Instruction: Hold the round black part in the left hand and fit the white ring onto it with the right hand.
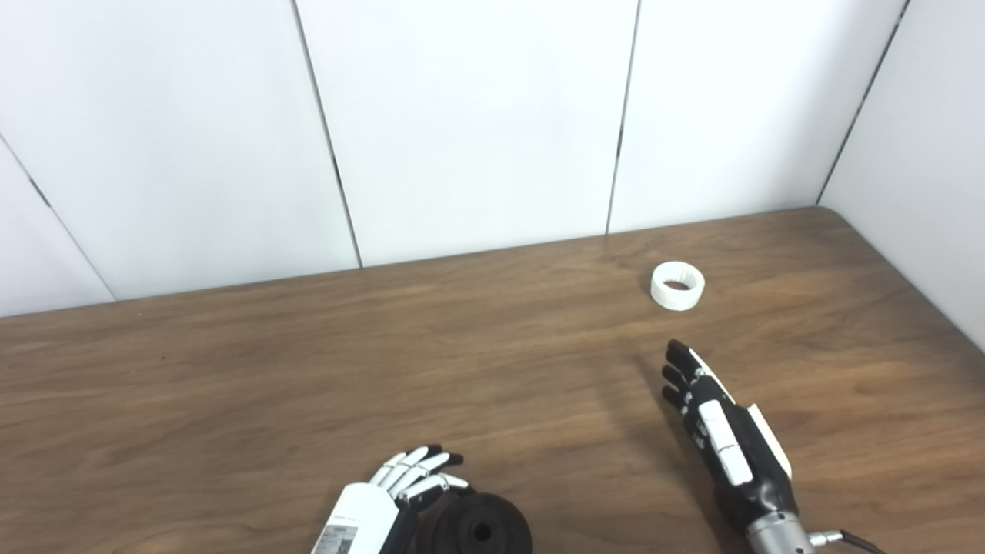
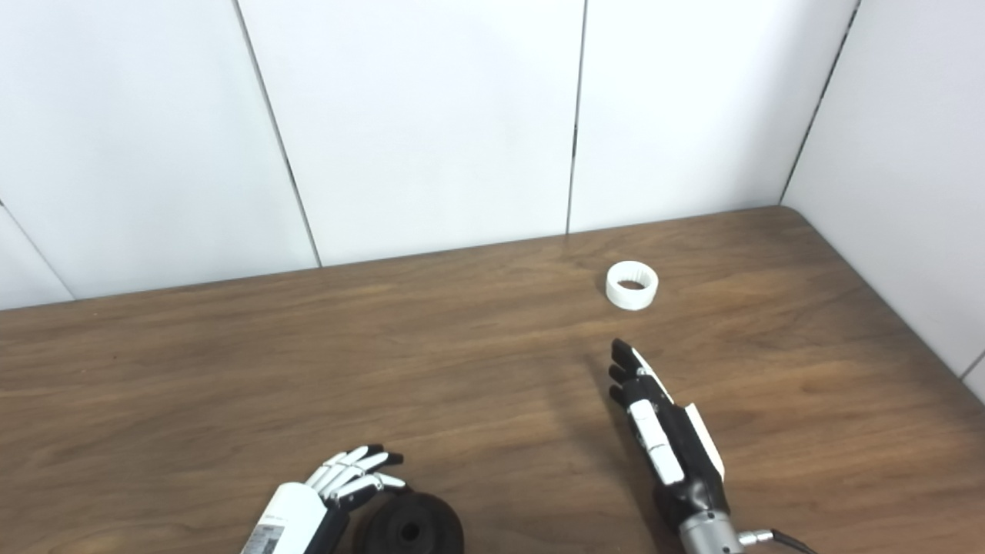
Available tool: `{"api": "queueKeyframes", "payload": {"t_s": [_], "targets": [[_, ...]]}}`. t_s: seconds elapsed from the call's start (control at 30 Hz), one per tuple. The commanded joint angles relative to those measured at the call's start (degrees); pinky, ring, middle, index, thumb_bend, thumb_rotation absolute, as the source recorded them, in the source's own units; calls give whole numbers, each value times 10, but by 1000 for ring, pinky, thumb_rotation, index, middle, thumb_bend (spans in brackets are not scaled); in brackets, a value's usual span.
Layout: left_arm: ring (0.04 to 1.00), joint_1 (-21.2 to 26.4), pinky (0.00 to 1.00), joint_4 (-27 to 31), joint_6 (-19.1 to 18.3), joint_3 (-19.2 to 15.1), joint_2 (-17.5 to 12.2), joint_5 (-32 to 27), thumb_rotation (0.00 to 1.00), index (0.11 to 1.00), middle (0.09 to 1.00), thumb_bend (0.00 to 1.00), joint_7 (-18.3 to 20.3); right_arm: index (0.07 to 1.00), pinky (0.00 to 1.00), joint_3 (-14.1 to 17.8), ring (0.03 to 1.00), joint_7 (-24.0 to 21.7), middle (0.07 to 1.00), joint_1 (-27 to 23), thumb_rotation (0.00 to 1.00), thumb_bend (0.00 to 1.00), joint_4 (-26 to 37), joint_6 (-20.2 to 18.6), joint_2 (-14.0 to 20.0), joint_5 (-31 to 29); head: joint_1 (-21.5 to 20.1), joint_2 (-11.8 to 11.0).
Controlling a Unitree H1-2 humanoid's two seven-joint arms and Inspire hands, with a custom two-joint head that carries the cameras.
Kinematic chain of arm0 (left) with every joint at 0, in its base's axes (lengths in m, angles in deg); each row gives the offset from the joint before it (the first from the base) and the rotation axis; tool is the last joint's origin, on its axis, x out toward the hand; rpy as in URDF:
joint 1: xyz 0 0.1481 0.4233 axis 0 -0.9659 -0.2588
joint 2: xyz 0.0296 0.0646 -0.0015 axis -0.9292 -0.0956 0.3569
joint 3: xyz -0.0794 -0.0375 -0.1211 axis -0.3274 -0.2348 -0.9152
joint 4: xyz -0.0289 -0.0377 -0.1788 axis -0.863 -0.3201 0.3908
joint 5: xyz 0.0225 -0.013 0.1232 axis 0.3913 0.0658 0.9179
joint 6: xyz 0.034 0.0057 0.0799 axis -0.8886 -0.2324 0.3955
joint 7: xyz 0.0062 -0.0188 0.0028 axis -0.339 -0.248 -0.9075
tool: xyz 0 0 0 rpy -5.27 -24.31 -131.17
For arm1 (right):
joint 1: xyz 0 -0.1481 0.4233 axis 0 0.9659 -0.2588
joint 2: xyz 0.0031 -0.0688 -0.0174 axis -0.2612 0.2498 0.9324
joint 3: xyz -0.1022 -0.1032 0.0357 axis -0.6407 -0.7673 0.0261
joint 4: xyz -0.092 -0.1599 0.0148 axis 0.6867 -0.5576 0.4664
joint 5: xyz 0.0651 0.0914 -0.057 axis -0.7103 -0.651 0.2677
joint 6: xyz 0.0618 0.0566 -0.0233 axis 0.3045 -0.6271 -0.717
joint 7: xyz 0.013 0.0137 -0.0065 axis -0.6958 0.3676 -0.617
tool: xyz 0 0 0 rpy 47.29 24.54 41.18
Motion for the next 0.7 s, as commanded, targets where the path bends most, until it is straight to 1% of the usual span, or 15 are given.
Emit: {"api": "queueKeyframes", "payload": {"t_s": [0.0,0.07,0.1,0.13,0.17,0.27,0.33,0.43,0.5,0.6,0.67], "targets": [[892,-28,890,-46,-19,2,-6,11,133,580,842,880,3,913,954,3,958,0,957,4,813,632,23,21,-19,-2,-1,0],[891,-30,892,-43,-23,0,-5,14,137,581,842,878,5,913,948,8,966,1,962,0,745,617,39,21,-8,10,-3,2],[890,-30,891,-42,-23,-1,-5,13,138,580,841,877,6,917,950,12,961,4,956,-3,704,614,50,20,0,24,-5,4],[890,-31,891,-42,-22,-2,-5,13,141,579,841,870,5,910,941,15,947,9,937,-6,640,616,61,15,7,46,-7,5],[890,-31,890,-42,-21,-3,-4,13,142,579,841,867,5,905,926,21,941,13,928,-10,620,625,73,6,15,64,-7,5],[889,-30,899,-42,-19,-4,-3,16,144,577,839,857,4,890,897,44,906,20,905,-32,525,695,117,-33,45,132,-8,7],[884,-30,894,-43,-17,-4,-2,18,137,575,834,861,1,883,877,59,891,17,900,-52,448,741,138,-64,61,147,-9,8],[887,-30,901,-42,-16,-5,-1,14,130,574,836,858,4,859,853,80,883,9,891,-90,343,787,157,-124,94,164,-9,10],[888,-32,900,-40,-18,-5,0,15,136,576,838,855,7,851,856,84,894,3,898,-106,308,797,160,-149,111,183,-8,11],[890,-33,902,-36,-23,-5,1,18,141,577,840,855,11,846,878,77,912,-12,906,-133,315,816,156,-189,152,235,-6,13],[887,-33,897,-36,-23,-5,2,20,143,576,837,855,11,837,888,74,924,-22,911,-151,296,847,149,-208,173,257,-5,15]]}}
